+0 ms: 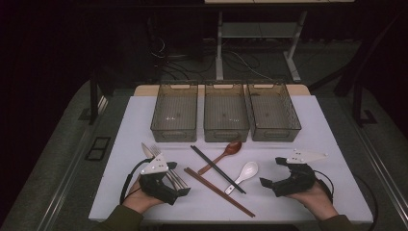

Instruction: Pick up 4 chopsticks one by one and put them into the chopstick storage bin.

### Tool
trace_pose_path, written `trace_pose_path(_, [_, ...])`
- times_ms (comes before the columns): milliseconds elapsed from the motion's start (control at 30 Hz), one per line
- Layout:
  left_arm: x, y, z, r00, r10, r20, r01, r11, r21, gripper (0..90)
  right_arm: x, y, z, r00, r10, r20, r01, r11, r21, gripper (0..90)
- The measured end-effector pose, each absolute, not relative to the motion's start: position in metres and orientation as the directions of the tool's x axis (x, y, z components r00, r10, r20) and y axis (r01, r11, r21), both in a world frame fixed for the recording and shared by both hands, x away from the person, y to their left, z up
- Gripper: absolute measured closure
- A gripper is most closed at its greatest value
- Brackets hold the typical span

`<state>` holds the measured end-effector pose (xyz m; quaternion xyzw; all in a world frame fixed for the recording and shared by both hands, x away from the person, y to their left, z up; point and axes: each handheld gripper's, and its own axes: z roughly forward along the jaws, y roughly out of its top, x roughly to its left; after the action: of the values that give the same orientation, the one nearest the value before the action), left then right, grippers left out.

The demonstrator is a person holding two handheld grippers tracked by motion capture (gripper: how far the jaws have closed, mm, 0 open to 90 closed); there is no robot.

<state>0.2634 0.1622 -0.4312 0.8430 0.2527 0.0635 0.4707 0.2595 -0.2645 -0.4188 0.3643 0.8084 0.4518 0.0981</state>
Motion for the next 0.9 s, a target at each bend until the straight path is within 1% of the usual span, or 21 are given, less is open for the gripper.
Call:
trace_pose_path(300, [0.263,0.162,-0.431,0.863,0.486,-0.136,0.367,-0.420,0.830,0.0,0.262,-0.258,-0.416,-0.717,0.673,0.181,0.499,0.314,0.808,0.9])
trace_pose_path(500, [0.263,0.162,-0.431,0.863,0.486,-0.139,0.368,-0.415,0.832,0.0,0.264,-0.246,-0.417,-0.732,0.658,0.180,0.495,0.331,0.804,0.9])
trace_pose_path(533, [0.263,0.162,-0.430,0.863,0.485,-0.140,0.368,-0.415,0.832,0.0,0.266,-0.243,-0.417,-0.738,0.652,0.173,0.492,0.345,0.800,4.0])
trace_pose_path(667, [0.263,0.162,-0.431,0.865,0.483,-0.139,0.366,-0.417,0.832,0.0,0.267,-0.238,-0.419,-0.742,0.647,0.174,0.496,0.356,0.792,6.2])
trace_pose_path(700, [0.263,0.161,-0.431,0.865,0.483,-0.138,0.366,-0.417,0.832,0.0,0.268,-0.235,-0.419,-0.745,0.643,0.179,0.501,0.361,0.787,14.5])
trace_pose_path(800, [0.263,0.161,-0.431,0.865,0.482,-0.138,0.365,-0.418,0.832,0.0,0.269,-0.232,-0.420,-0.744,0.642,0.183,0.509,0.369,0.777,15.7])
trace_pose_path(833, [0.263,0.161,-0.431,0.866,0.481,-0.138,0.365,-0.418,0.832,0.0,0.270,-0.230,-0.420,-0.747,0.639,0.185,0.514,0.377,0.770,18.7])
trace_pose_path(867, [0.263,0.161,-0.431,0.866,0.481,-0.139,0.365,-0.418,0.832,0.0,0.271,-0.227,-0.421,-0.754,0.629,0.189,0.515,0.387,0.765,24.4])
trace_pose_path(900, [0.263,0.161,-0.431,0.866,0.480,-0.139,0.365,-0.418,0.832,0.0,0.271,-0.227,-0.421,-0.754,0.629,0.189,0.515,0.387,0.765,24.4])
